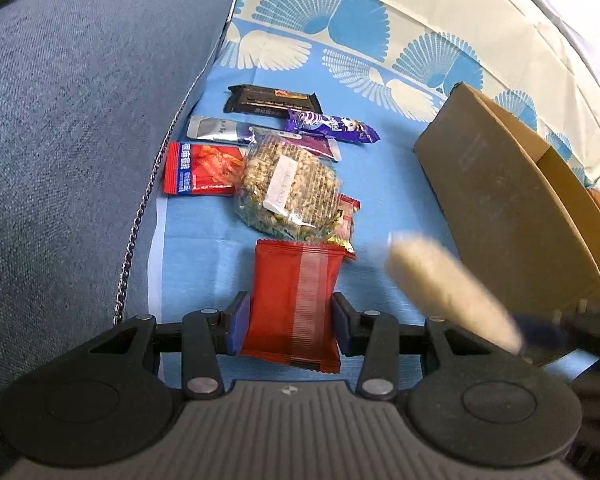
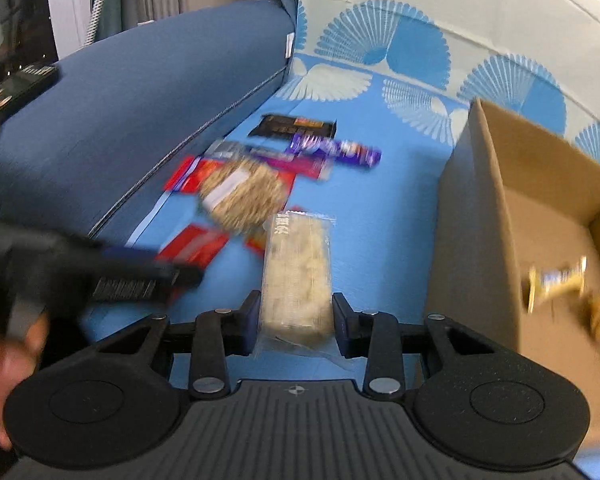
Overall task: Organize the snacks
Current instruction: 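Hold the red packet with the left tool while the right tool lifts the nougat bar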
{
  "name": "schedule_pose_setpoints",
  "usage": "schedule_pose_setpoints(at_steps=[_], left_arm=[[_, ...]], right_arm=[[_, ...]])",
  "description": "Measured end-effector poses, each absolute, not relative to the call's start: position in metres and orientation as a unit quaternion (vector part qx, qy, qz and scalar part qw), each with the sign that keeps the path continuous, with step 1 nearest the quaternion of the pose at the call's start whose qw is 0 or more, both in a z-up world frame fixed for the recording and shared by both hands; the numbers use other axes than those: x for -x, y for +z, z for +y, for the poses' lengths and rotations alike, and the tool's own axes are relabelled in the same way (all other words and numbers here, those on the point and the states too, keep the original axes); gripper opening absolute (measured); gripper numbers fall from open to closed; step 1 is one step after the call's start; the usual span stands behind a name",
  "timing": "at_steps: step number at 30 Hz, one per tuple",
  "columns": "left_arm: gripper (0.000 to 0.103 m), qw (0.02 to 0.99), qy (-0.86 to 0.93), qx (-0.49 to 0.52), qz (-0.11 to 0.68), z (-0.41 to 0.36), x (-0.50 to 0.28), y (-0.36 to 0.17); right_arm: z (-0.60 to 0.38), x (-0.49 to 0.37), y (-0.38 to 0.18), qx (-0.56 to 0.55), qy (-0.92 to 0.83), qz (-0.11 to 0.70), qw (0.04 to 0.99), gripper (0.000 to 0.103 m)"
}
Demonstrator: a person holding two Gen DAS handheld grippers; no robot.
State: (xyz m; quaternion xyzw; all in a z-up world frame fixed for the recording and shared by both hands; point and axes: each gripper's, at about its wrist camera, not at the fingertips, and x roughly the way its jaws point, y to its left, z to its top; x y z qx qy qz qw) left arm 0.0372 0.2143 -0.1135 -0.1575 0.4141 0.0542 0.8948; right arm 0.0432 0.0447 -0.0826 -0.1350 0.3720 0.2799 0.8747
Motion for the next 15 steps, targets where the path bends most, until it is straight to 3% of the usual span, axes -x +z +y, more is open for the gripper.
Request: schedule_pose_setpoints(at_steps=[10, 15], left_arm=[[0.048, 0.884, 0.055, 0.144, 0.442, 0.209, -0.044, -0.12], [0.055, 0.883, 0.056, 0.132, 0.447, 0.205, -0.042, -0.12]], right_arm=[[0.04, -0.027, -0.123, 0.118, 0.29, 0.388, 0.867, 0.039], [0.038, -0.033, -0.126, 0.119, 0.3, 0.381, 0.866, 0.048]])
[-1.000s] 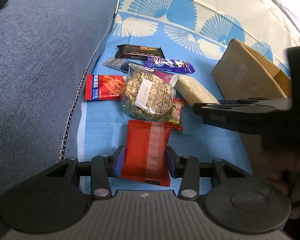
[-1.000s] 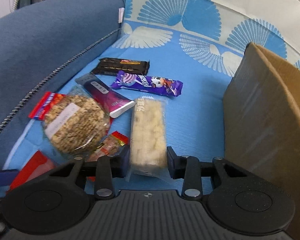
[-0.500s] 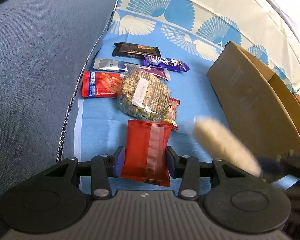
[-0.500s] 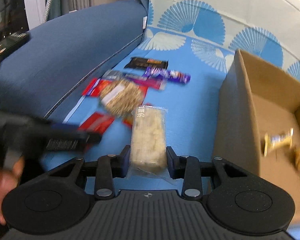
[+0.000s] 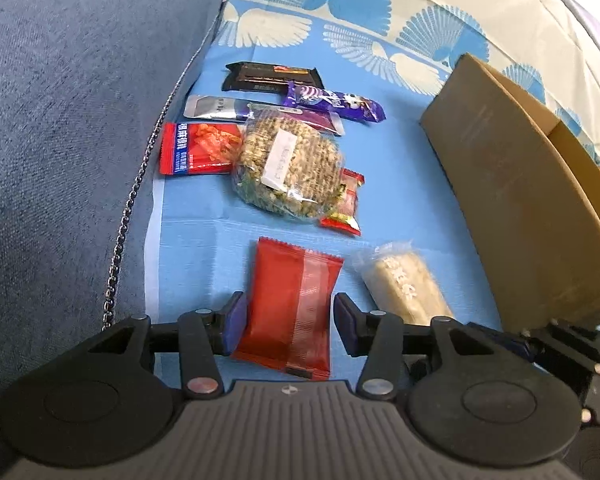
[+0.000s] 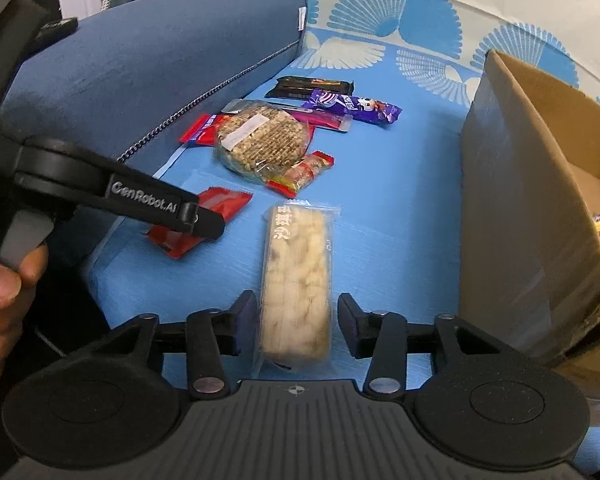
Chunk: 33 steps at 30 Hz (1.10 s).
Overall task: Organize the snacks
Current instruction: 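Hold the red packet with the left tool while the right tool lifts the nougat bar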
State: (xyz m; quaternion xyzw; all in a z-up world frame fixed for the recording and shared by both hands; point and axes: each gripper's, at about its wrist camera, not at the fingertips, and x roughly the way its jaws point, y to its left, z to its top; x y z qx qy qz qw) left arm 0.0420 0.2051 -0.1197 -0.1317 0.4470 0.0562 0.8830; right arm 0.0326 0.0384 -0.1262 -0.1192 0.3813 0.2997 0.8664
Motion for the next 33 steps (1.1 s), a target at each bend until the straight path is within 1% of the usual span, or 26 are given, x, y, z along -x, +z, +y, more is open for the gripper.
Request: schedule_pose_setpoints(at_steps=[2, 4, 9, 13, 15, 16, 17, 18, 19, 20, 21, 28, 33], left_arm=[[0.064, 0.882, 0.054, 0.119, 0.453, 0.201, -0.041, -0.119], [0.07, 0.878, 0.058, 0.11, 0.462, 0.198, -0.041, -0.119], [0.07, 0.872, 0.061, 0.099, 0.476, 0.195, -0.042, -0.123], [0.068, 0.872, 0.064, 0.081, 0.479, 0.189, -0.044, -0.124], [0.062, 0.873, 0.065, 0.072, 0.479, 0.186, -0.045, -0.125], [0.057, 0.873, 0.066, 0.069, 0.478, 0.185, -0.044, -0.125], [0.055, 0.874, 0.067, 0.067, 0.477, 0.185, -0.044, -0.125], [0.053, 0.874, 0.067, 0.066, 0.476, 0.185, -0.044, -0.125], [0.051, 0.875, 0.066, 0.066, 0.475, 0.185, -0.044, -0.124], [0.05, 0.876, 0.066, 0.067, 0.473, 0.185, -0.044, -0.124], [0.05, 0.877, 0.067, 0.068, 0.471, 0.185, -0.044, -0.123], [0.049, 0.885, 0.074, 0.094, 0.449, 0.193, -0.038, -0.116], [0.05, 0.877, 0.072, 0.093, 0.465, 0.193, -0.042, -0.119]], right_arm=[[0.038, -0.036, -0.127, 0.11, 0.305, 0.385, 0.864, 0.05], [0.04, -0.037, -0.128, 0.108, 0.312, 0.383, 0.863, 0.052], [0.042, -0.038, -0.13, 0.111, 0.314, 0.379, 0.863, 0.052], [0.04, -0.041, -0.131, 0.106, 0.311, 0.383, 0.863, 0.052], [0.039, -0.042, -0.132, 0.105, 0.309, 0.384, 0.864, 0.051], [0.038, -0.042, -0.132, 0.104, 0.309, 0.384, 0.864, 0.051], [0.038, -0.042, -0.133, 0.104, 0.309, 0.384, 0.864, 0.051], [0.038, -0.041, -0.133, 0.105, 0.31, 0.384, 0.863, 0.049], [0.037, -0.041, -0.134, 0.107, 0.311, 0.384, 0.863, 0.042], [0.037, -0.04, -0.134, 0.109, 0.313, 0.383, 0.862, 0.04], [0.037, -0.04, -0.134, 0.111, 0.315, 0.381, 0.862, 0.038], [0.033, -0.034, -0.123, 0.107, 0.32, 0.351, 0.873, 0.038], [0.032, -0.037, -0.13, 0.117, 0.313, 0.371, 0.867, 0.038]])
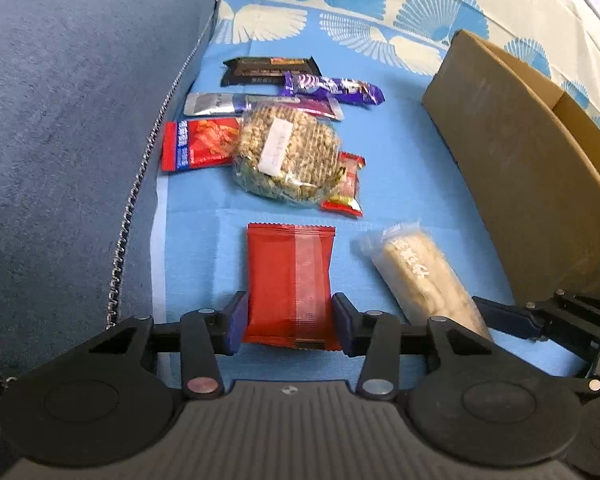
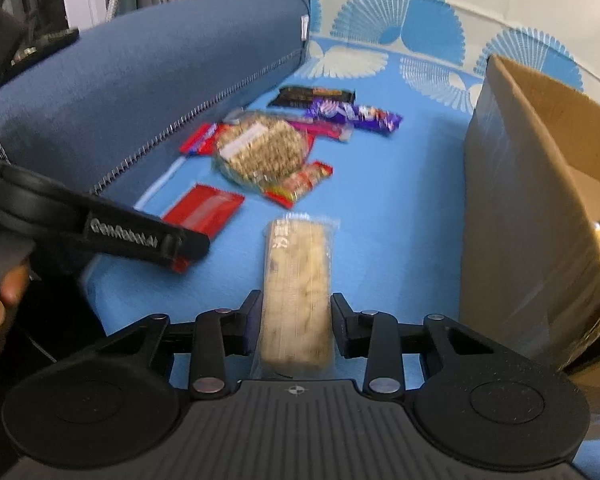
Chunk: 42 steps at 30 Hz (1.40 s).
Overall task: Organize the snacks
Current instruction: 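Hold the red packet with the left tool while the right tool lifts the nougat bar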
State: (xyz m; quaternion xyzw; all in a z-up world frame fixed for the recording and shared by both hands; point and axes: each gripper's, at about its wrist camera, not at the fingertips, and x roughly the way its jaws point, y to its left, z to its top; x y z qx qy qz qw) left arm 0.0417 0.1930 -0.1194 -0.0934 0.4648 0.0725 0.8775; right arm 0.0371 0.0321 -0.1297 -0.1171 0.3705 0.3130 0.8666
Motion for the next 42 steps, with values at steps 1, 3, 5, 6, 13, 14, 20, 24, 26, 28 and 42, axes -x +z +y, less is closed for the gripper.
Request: schedule_pose_setpoints(at_steps=[1, 3, 5, 6, 13, 14, 20, 24, 26, 28, 42], left_arm=[[0.051, 0.876, 0.073, 0.091, 0.468, 0.1926, -0.0422, -0.1204], [0.051, 0.875, 0.075, 0.089, 0.471, 0.1921, -0.0432, -0.1213], [0.052, 0.875, 0.074, 0.088, 0.471, 0.1918, -0.0434, -0.1221], [0.052, 0.874, 0.074, 0.087, 0.471, 0.1917, -0.0435, -0.1225], [0.053, 0.874, 0.073, 0.079, 0.474, 0.1893, -0.0449, -0.1234], [0.053, 0.874, 0.073, 0.079, 0.474, 0.1892, -0.0449, -0.1235], [0.053, 0.874, 0.073, 0.078, 0.474, 0.1891, -0.0453, -0.1237], [0.053, 0.874, 0.074, 0.075, 0.474, 0.1879, -0.0446, -0.1238], [0.053, 0.874, 0.074, 0.075, 0.474, 0.1879, -0.0445, -0.1238], [0.053, 0.874, 0.074, 0.075, 0.474, 0.1878, -0.0447, -0.1239], [0.052, 0.875, 0.073, 0.076, 0.473, 0.1873, -0.0451, -0.1238]], right_arm=[[0.0321, -0.0376, -0.1311, 0.118, 0.313, 0.375, 0.865, 0.039], [0.0323, -0.0373, -0.131, 0.119, 0.314, 0.373, 0.865, 0.039], [0.0317, -0.0371, -0.1301, 0.119, 0.313, 0.372, 0.866, 0.039], [0.0315, -0.0372, -0.1301, 0.118, 0.313, 0.372, 0.866, 0.04], [0.0311, -0.0388, -0.131, 0.115, 0.314, 0.375, 0.865, 0.043], [0.0314, -0.0392, -0.1311, 0.116, 0.314, 0.375, 0.865, 0.043], [0.0314, -0.0391, -0.131, 0.116, 0.315, 0.376, 0.864, 0.043], [0.032, -0.0384, -0.1312, 0.118, 0.315, 0.375, 0.864, 0.043], [0.0321, -0.038, -0.1314, 0.119, 0.315, 0.374, 0.864, 0.043], [0.0325, -0.0378, -0.1314, 0.12, 0.315, 0.373, 0.864, 0.043], [0.0339, -0.0358, -0.1322, 0.135, 0.319, 0.369, 0.862, 0.042]])
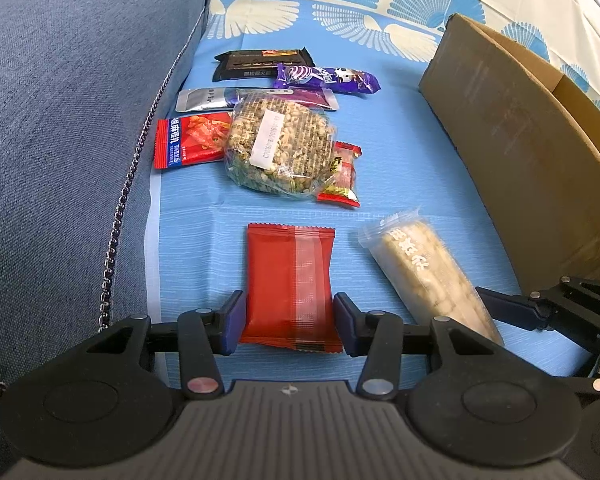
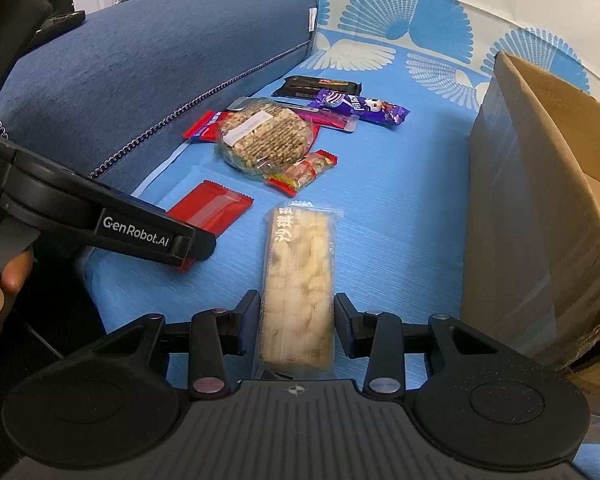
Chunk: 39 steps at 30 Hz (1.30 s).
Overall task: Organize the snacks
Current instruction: 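Hold the red packet with the left tool while the right tool lifts the nougat bar, then lift the red packet with the left tool while the right tool carries the nougat bar toward the box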
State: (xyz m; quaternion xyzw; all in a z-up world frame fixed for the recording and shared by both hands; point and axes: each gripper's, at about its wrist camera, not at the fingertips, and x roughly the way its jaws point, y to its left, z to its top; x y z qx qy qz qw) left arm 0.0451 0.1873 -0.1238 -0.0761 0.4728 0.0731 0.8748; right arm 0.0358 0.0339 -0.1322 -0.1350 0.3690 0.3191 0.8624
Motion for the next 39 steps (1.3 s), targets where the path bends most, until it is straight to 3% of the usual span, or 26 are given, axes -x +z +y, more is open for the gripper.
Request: schedule_pose_setpoints(at_steps=[10, 26, 39], left_arm=[[0.05, 0.879, 0.071, 0.077, 0.465, 0.187, -0.043, -0.121], [0.05, 0.934, 0.079, 0.126, 0.325, 0.193, -0.006, -0.081], [0.05, 0.929, 0.097, 0.136, 0.331, 0.163, -0.014, -0.041]], right_arm=[[0.033, -0.034, -0.13, 0.135, 0.318, 0.356, 0.868, 0.038], [0.012, -0.019, -0.09, 0.11, 0.333, 0.255, 0.901, 0.037], [-0.025, -0.015, -0.033, 0.046, 0.354, 0.169, 0.919, 0.037]])
